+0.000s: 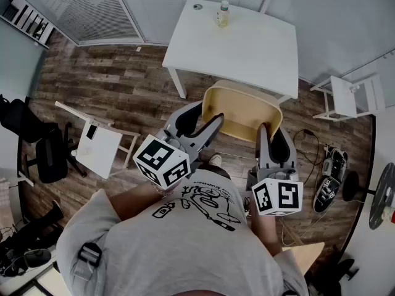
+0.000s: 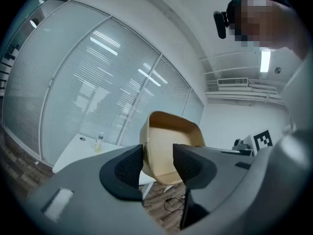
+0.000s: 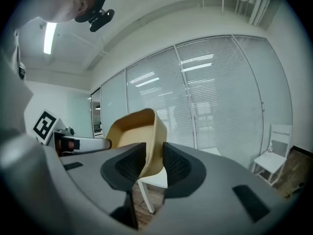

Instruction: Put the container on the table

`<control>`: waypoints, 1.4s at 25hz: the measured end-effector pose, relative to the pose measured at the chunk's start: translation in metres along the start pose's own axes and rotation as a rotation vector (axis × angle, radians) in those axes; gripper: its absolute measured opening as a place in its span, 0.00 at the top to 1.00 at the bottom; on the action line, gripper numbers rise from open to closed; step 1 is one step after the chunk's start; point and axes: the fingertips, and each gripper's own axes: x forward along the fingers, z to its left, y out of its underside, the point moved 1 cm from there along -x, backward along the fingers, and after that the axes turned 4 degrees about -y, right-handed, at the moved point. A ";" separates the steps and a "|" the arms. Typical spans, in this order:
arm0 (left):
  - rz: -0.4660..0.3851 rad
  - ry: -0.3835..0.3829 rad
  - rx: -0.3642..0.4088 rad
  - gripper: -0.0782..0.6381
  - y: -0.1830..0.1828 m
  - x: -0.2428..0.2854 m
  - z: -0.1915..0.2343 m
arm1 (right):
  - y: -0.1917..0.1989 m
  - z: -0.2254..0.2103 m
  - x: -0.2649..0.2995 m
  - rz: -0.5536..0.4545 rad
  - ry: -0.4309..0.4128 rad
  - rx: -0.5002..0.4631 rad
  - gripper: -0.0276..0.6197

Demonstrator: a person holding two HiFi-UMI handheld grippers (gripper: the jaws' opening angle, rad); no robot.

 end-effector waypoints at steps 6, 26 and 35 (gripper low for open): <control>0.004 0.000 0.004 0.64 0.002 0.007 -0.008 | -0.001 -0.011 -0.004 -0.004 0.001 0.000 0.81; 0.001 -0.011 -0.012 0.64 0.022 0.083 -0.063 | -0.005 -0.105 -0.024 -0.021 -0.015 0.048 0.81; 0.012 -0.046 -0.024 0.64 0.022 0.098 -0.042 | 0.005 -0.114 0.005 -0.001 -0.043 0.077 0.81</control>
